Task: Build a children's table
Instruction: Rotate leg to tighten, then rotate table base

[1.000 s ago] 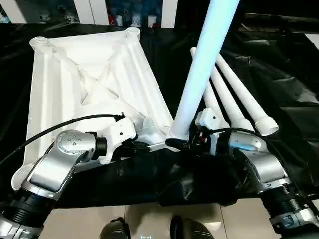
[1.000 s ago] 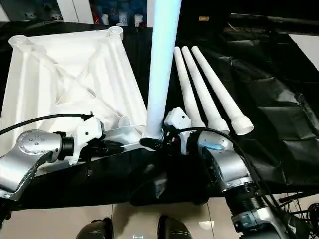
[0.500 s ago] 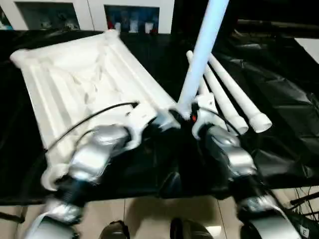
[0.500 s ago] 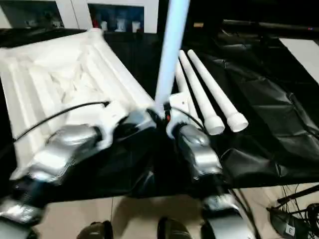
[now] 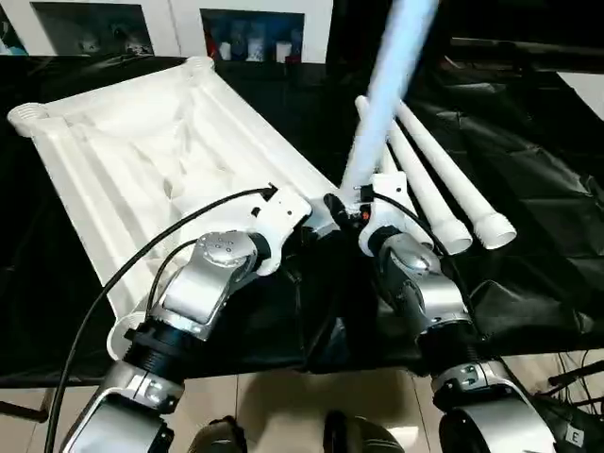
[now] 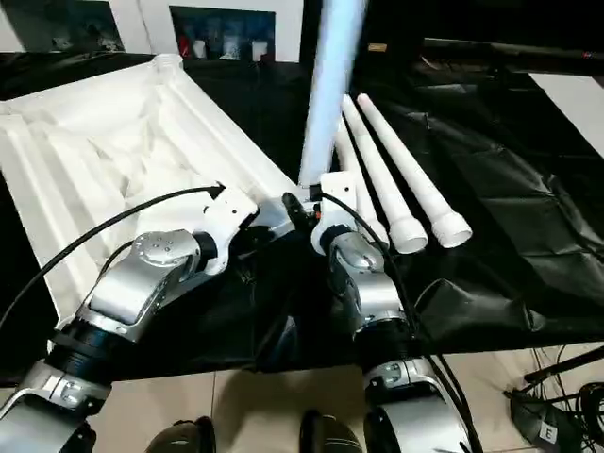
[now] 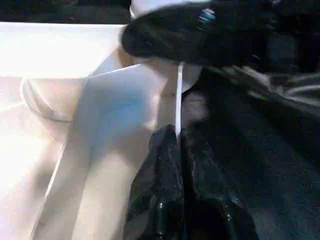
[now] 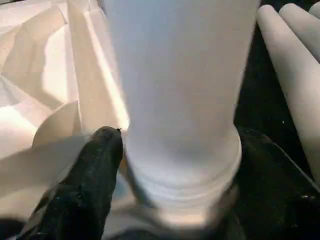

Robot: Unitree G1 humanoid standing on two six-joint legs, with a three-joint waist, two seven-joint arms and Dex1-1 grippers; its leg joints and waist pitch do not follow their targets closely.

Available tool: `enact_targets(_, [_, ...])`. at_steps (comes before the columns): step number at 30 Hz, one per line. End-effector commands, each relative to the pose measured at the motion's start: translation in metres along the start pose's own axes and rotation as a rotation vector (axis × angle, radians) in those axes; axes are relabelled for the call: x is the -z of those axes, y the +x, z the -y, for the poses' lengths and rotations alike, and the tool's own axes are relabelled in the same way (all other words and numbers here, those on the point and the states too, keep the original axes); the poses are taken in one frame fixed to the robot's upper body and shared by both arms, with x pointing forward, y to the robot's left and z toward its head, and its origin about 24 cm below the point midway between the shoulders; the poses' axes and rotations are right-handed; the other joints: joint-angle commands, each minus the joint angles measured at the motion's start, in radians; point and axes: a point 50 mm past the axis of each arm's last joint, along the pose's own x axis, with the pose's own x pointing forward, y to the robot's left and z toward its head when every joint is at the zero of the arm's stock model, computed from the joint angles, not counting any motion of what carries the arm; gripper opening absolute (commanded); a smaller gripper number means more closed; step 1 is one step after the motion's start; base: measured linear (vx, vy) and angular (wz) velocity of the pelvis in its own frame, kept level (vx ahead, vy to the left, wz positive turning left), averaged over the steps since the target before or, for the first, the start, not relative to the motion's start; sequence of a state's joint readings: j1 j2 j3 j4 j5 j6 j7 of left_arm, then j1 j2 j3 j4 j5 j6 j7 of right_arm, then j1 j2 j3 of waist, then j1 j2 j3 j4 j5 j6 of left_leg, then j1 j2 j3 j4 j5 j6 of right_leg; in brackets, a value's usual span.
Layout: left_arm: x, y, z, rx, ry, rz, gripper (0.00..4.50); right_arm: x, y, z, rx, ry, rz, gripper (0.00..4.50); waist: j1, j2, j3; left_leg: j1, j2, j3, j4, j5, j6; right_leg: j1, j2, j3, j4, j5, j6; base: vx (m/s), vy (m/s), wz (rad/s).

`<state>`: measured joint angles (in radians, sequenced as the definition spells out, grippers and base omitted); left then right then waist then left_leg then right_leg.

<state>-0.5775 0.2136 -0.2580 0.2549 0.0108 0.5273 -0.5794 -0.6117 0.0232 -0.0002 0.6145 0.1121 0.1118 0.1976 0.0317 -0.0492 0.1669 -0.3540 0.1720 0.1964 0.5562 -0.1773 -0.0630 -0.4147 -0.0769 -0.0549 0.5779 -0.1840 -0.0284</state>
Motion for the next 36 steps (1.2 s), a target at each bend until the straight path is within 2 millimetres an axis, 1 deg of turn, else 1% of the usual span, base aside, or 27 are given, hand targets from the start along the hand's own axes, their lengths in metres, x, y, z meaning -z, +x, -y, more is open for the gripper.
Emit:
enact_targets(1, [0.020,0.004,0.001,-0.024,-0.048,-0.049,0.00,-0.006,-0.002,-0.010,-0.037,-0.043,0.022,3.84,0.002,-0.001,-0.054,0.003,0.049,-0.038,-0.079,-0.295,0.025,0.032,-0.080,0.051,-0.091,-0.514,-0.077,0.000,0.000,0.00])
enact_targets(3, [0.014,0.004,0.001,-0.016,-0.036,-0.002,0.00,-0.017,-0.008,-0.003,0.009,-0.098,0.054,3.84,0.007,-0.002,-0.056,0.004,0.049,-0.033,-0.076,-0.251,0.036,0.027,-0.073,0.053,-0.087,-0.454,-0.074,0.000,0.000,0.00])
enact_targets(5, [0.007,0.005,-0.001,-0.030,-0.032,0.049,0.00,-0.023,-0.013,-0.001,0.014,-0.098,0.071,3.84,0.007,-0.002,-0.056,0.004,0.049,-0.030,-0.076,-0.247,0.043,0.025,-0.071,0.053,-0.085,-0.432,-0.084,0.000,0.000,0.00])
enact_targets(7, [-0.001,0.006,-0.004,-0.054,-0.065,0.115,0.44,-0.029,-0.020,0.002,0.021,-0.089,0.087,3.88,0.010,0.000,-0.059,0.006,0.051,-0.028,-0.074,-0.234,0.048,0.025,-0.068,0.055,-0.081,-0.393,-0.091,0.000,0.000,0.00])
enact_targets(8, [-0.002,0.006,-0.005,-0.057,-0.065,0.119,0.44,-0.029,-0.021,0.002,0.017,-0.090,0.087,3.88,0.010,0.001,-0.065,0.007,0.054,-0.026,-0.071,-0.215,0.053,0.023,-0.068,0.055,-0.075,-0.341,-0.111,0.000,0.000,0.00])
enact_targets(9, [-0.008,0.003,-0.010,-0.083,-0.078,0.152,0.57,-0.027,-0.026,-0.001,-0.014,-0.103,0.073,3.88,0.009,0.003,-0.068,-0.003,0.052,-0.025,-0.067,-0.171,0.063,0.030,-0.065,0.054,-0.065,-0.255,-0.136,0.000,0.000,0.00])
enact_targets(10, [-0.010,0.002,-0.012,-0.096,-0.086,0.166,0.64,-0.025,-0.029,-0.002,-0.028,-0.111,0.064,3.88,0.011,0.003,-0.071,-0.005,0.054,-0.025,-0.064,-0.146,0.071,0.032,-0.066,0.054,-0.060,-0.209,-0.146,0.075,-0.012,0.10])
enact_targets(11, [-0.014,-0.001,-0.015,-0.117,-0.086,0.187,0.64,-0.022,-0.031,-0.004,-0.049,-0.122,0.047,3.88,0.010,0.006,-0.077,-0.005,0.052,-0.021,-0.059,-0.115,0.093,0.031,-0.062,0.053,-0.052,-0.129,-0.174,0.055,-0.006,0.05])
enact_targets(12, [-0.018,-0.005,-0.022,-0.155,-0.081,0.210,0.84,-0.016,-0.032,-0.004,-0.064,-0.133,0.018,3.88,0.007,0.007,-0.084,-0.016,0.049,-0.022,-0.052,-0.064,0.113,0.041,-0.060,0.052,-0.036,-0.030,-0.202,0.061,-0.003,0.00])
enact_targets(13, [-0.018,-0.006,-0.022,-0.160,-0.080,0.213,0.84,-0.016,-0.032,-0.005,-0.066,-0.134,0.014,3.88,0.007,0.007,-0.087,-0.020,0.048,-0.023,-0.050,-0.026,0.122,0.046,-0.060,0.051,-0.029,0.034,-0.217,0.064,0.000,-0.04])
enact_targets(15, [-0.025,-0.016,-0.034,-0.233,-0.065,0.249,1.08,-0.007,-0.033,-0.005,-0.086,-0.158,-0.039,3.88,0.001,0.004,-0.098,-0.024,0.039,-0.018,-0.030,0.129,0.196,0.050,-0.051,0.051,0.000,0.311,-0.279,0.058,-0.001,-0.03])
enact_targets(16, [-0.027,-0.024,-0.042,-0.279,-0.063,0.258,1.08,-0.003,-0.034,-0.005,-0.088,-0.174,-0.064,3.88,0.001,0.005,-0.097,-0.026,0.040,-0.015,-0.025,0.163,0.231,0.048,-0.051,0.051,0.007,0.383,-0.307,0.000,0.000,0.00])
enact_targets(17, [-0.028,-0.028,-0.047,-0.300,-0.061,0.260,1.16,-0.002,-0.035,-0.005,-0.086,-0.178,-0.075,3.88,0.001,0.007,-0.096,-0.029,0.040,-0.016,-0.023,0.172,0.240,0.049,-0.052,0.050,0.009,0.396,-0.315,0.000,0.000,0.00])
enact_targets(18, [-0.026,-0.047,-0.065,-0.401,-0.051,0.249,1.16,0.000,-0.037,-0.007,-0.095,-0.171,-0.098,3.88,0.000,0.007,-0.092,-0.033,0.042,-0.016,-0.022,0.158,0.247,0.050,-0.055,0.049,0.008,0.377,-0.320,0.000,0.000,0.00])
enact_targets(19, [-0.023,-0.057,-0.074,-0.452,-0.048,0.233,1.16,-0.001,-0.037,-0.008,-0.101,-0.174,-0.103,3.88,-0.003,0.008,-0.086,-0.030,0.045,-0.014,-0.024,0.108,0.239,0.045,-0.057,0.049,0.000,0.306,-0.310,0.000,0.000,0.00])
enact_targets(20, [-0.023,-0.057,-0.074,-0.452,-0.048,0.233,1.16,-0.001,-0.037,-0.008,-0.101,-0.174,-0.103,3.88,-0.003,0.008,-0.086,-0.030,0.045,-0.014,-0.024,0.108,0.239,0.045,-0.057,0.049,0.000,0.306,-0.310,0.000,0.000,0.00])
enact_targets(21, [-0.017,-0.078,-0.092,-0.557,-0.035,0.198,1.16,0.000,-0.038,-0.010,-0.114,-0.166,-0.111,3.88,-0.001,0.012,-0.080,-0.022,0.051,-0.013,-0.029,0.040,0.206,0.040,-0.057,0.050,-0.011,0.173,-0.293,0.000,0.000,0.00])
enact_targets(22, [-0.017,-0.078,-0.092,-0.557,-0.035,0.198,1.16,0.000,-0.038,-0.010,-0.114,-0.166,-0.111,3.88,-0.001,0.015,-0.078,-0.022,0.053,-0.015,-0.032,0.027,0.193,0.041,-0.057,0.050,-0.012,0.133,-0.286,0.000,0.000,0.00])
enact_targets(23, [-0.013,-0.094,-0.104,-0.627,-0.026,0.172,1.16,0.001,-0.039,-0.011,-0.121,-0.163,-0.117,3.88,0.003,0.017,-0.073,-0.018,0.057,-0.014,-0.035,-0.004,0.160,0.036,-0.055,0.050,-0.018,0.060,-0.268,0.000,0.000,0.00])
enact_targets(24, [-0.005,-0.124,-0.123,-0.753,-0.013,0.115,1.16,0.004,-0.038,-0.014,-0.141,-0.165,-0.127,3.88,0.003,0.018,-0.069,-0.015,0.060,-0.014,-0.040,-0.041,0.126,0.031,-0.053,0.051,-0.024,-0.001,-0.250,0.000,0.000,0.00])
enact_targets(25, [-0.004,-0.129,-0.126,-0.774,-0.010,0.105,1.16,0.004,-0.038,-0.014,-0.144,-0.164,-0.128,3.88,0.000,0.018,-0.066,-0.015,0.057,-0.014,-0.044,-0.076,0.092,0.031,-0.051,0.052,-0.029,-0.053,-0.229,0.000,0.000,0.00])
enact_targets(27, [0.001,-0.150,-0.138,-0.851,0.005,0.059,1.16,0.005,-0.037,-0.016,-0.159,-0.161,-0.130,3.88,0.003,0.019,-0.064,-0.008,0.055,-0.013,-0.047,-0.118,0.057,0.025,-0.050,0.055,-0.035,-0.097,-0.206,0.000,0.000,0.00])
enact_targets(30, [0.014,-0.182,-0.150,-0.946,0.056,-0.066,1.16,0.006,-0.034,-0.020,-0.177,-0.153,-0.136,3.88,0.004,0.021,-0.061,-0.009,0.056,-0.016,-0.052,-0.119,0.030,0.022,-0.049,0.056,-0.034,-0.105,-0.189,0.000,0.000,0.00])
enact_targets(32, [0.019,-0.190,-0.152,-0.958,0.065,-0.108,1.16,0.006,-0.033,-0.022,-0.181,-0.157,-0.138,3.88,0.004,0.022,-0.061,-0.006,0.057,-0.016,-0.052,-0.119,0.025,0.019,-0.048,0.056,-0.033,-0.097,-0.188,0.000,0.000,0.00])
enact_targets(33, [0.031,-0.205,-0.156,-0.983,0.080,-0.193,1.16,0.006,-0.030,-0.024,-0.191,-0.157,-0.145,3.88,0.005,0.026,-0.062,-0.004,0.056,-0.015,-0.052,-0.117,0.019,0.016,-0.048,0.056,-0.030,-0.077,-0.197,0.000,0.000,0.00])
enact_targets(34, [0.034,-0.208,-0.157,-0.989,0.088,-0.215,1.16,0.006,-0.029,-0.025,-0.194,-0.157,-0.147,3.88,0.002,0.022,-0.062,-0.008,0.056,-0.015,-0.053,-0.115,0.020,0.019,-0.047,0.056,-0.029,-0.071,-0.197,0.000,0.000,0.00])
enact_targets(36, [0.046,-0.220,-0.158,-1.009,0.116,-0.302,1.16,0.006,-0.026,-0.029,-0.209,-0.160,-0.149,3.88,0.003,0.025,-0.064,-0.009,0.054,-0.016,-0.052,-0.092,0.023,0.022,-0.048,0.057,-0.024,-0.033,-0.200,0.000,0.000,0.00])
